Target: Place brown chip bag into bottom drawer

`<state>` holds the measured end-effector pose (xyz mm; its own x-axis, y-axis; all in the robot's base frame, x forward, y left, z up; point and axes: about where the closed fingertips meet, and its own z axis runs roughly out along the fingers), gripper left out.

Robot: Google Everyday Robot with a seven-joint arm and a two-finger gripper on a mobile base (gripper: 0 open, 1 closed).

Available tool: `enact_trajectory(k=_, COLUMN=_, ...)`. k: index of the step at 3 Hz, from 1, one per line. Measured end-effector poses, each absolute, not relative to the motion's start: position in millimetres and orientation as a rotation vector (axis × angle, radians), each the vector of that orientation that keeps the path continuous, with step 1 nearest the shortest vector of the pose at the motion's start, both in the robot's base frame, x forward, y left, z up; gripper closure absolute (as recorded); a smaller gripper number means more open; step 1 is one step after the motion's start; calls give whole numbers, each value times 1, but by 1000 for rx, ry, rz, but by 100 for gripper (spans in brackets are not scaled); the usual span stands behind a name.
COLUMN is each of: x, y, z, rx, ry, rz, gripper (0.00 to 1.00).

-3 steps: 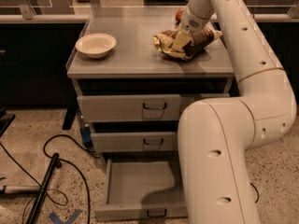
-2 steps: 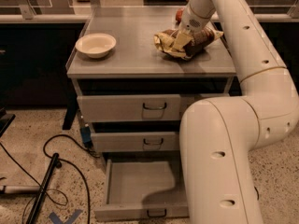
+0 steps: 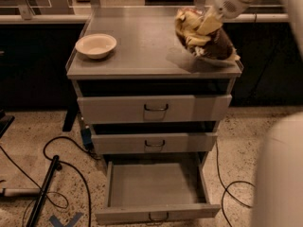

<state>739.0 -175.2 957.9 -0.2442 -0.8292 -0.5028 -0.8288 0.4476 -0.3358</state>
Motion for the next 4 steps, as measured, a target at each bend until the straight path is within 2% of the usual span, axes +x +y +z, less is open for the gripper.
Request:
enact_trajectory(k=1, x=680, y=-200, z=1032, rx=-1169, ry=2017, rz=-38, gripper=100)
enact_trajectory(k=2, x=641, y=-199, z=1059, rx=-1156, ry=1989, rz=-69, gripper=100)
enact_trajectory(k=4, x=630, y=-194, z=1050, rx=-1180, ry=1994, rz=-65, gripper=100)
